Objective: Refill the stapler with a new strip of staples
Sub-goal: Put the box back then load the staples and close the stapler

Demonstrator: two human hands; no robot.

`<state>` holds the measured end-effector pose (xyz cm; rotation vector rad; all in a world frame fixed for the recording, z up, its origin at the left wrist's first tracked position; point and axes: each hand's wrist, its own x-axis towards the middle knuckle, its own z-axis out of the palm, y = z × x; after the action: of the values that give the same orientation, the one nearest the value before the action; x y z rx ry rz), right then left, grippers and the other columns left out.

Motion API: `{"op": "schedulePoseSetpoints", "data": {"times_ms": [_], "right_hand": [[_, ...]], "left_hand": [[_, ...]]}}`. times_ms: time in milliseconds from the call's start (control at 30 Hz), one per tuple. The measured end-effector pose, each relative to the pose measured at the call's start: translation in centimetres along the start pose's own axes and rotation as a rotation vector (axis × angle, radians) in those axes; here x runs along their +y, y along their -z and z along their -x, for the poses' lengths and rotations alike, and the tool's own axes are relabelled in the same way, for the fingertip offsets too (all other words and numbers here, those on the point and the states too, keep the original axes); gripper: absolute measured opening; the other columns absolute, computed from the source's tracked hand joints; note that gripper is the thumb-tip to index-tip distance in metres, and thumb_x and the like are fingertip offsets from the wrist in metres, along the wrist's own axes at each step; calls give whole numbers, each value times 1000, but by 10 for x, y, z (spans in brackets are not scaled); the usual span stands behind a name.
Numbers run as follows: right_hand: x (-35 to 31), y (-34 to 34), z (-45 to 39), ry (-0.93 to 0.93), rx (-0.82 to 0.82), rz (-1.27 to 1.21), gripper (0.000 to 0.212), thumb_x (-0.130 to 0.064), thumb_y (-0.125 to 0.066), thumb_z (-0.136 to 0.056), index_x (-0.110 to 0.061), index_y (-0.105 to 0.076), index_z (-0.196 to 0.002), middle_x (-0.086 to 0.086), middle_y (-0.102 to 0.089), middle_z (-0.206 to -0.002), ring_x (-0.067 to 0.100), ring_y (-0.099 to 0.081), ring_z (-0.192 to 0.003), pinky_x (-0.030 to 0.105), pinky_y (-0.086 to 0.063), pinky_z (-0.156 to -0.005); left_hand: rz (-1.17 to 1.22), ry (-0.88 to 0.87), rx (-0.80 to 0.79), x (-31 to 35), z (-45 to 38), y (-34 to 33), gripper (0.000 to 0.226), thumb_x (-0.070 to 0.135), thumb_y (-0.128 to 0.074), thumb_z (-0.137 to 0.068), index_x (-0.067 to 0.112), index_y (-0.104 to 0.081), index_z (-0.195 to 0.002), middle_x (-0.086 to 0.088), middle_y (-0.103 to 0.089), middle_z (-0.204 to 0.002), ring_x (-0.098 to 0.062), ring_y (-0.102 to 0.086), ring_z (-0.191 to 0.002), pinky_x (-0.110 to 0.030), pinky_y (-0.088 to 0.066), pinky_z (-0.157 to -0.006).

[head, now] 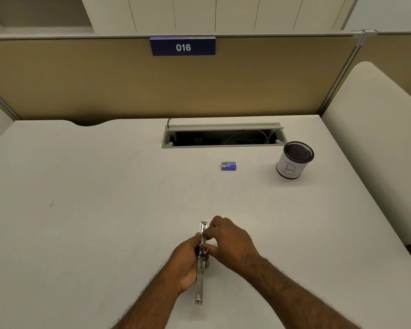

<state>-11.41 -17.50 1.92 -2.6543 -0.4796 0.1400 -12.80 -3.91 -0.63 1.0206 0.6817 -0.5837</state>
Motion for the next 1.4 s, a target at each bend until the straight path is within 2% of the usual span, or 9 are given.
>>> {"op": "schedulePoseSetpoints", "data": {"times_ms": [133, 367, 533, 700, 800, 1000, 1200, 1300, 1400], "right_hand": [[-4, 4, -3, 21, 36, 25, 24, -39, -59, -87, -27, -61, -108, -7, -55, -109, 14, -51, -99, 31, -48, -72], [7, 4, 12, 279, 90, 144, 14, -34, -51, -89, -29, -62, -96, -4, -60, -96, 17, -55, -76, 30, -46, -52], [31, -1, 8, 363, 167, 345, 21, -37, -45, -91, -27, -55, -107, 2, -61, -102, 18, -53, -73, 31, -42, -55], [38, -2, 4, 246, 186, 331, 27, -42, -41, -94, -29, -53, -114, 2, -58, -107, 22, -55, -79, 34, -46, -61], [33, -4, 6, 187, 213, 271, 32, -42, -41, -96, -30, -52, -123, 0, -59, -110, 21, -56, -83, 34, -48, -64], [16, -15, 27, 181, 264, -146, 47, -56, -49, -91, -25, -50, -126, -5, -55, -115, 10, -52, -100, 23, -44, -84], [7, -17, 12, -70, 428, -317, 39, -45, -62, -86, -21, -52, -115, -7, -53, -111, 8, -53, -97, 23, -49, -76], [12, -19, 6, -282, 365, -441, 42, -46, -65, -82, -25, -50, -115, -11, -49, -111, 4, -52, -96, 22, -46, -72], [12, -23, 5, -331, 300, -507, 34, -46, -60, -87, -26, -49, -113, -12, -49, -108, 0, -51, -87, 16, -42, -70]], "left_hand": [[70, 33, -54, 4, 2, -1, 31, 29, -54, -92, 11, -74, -76, -4, -53, -62, -13, -48, -53, -28, -40, -51], [185, 105, -122, 7, 1, -2, 26, 27, -53, -93, 5, -66, -94, -3, -52, -57, -11, -45, -47, -24, -39, -44], [187, 126, -191, 4, 0, -7, 29, 30, -52, -94, 5, -64, -85, -3, -51, -59, -11, -42, -47, -23, -40, -43], [166, 119, -218, 3, 1, -9, 36, 32, -51, -93, 7, -66, -72, -5, -51, -61, -12, -44, -47, -23, -42, -42], [172, 104, -207, 3, 1, -7, 32, 31, -53, -92, 5, -66, -79, -6, -54, -64, -13, -46, -50, -24, -43, -43], [124, -1, -151, 9, -2, -4, 31, 32, -53, -92, 6, -70, -98, -5, -58, -65, -12, -51, -53, -26, -47, -52], [80, 14, -177, 6, 5, -13, 33, 30, -51, -94, 8, -74, -98, 1, -59, -65, -10, -54, -58, -27, -48, -56], [113, 46, -185, 6, 5, -15, 37, 32, -50, -95, 3, -69, -106, -2, -58, -68, -11, -50, -59, -25, -47, -54], [122, 53, -182, 6, 4, -15, 35, 31, -49, -95, 3, -68, -101, -4, -54, -68, -12, -47, -58, -25, -46, -53]]}}
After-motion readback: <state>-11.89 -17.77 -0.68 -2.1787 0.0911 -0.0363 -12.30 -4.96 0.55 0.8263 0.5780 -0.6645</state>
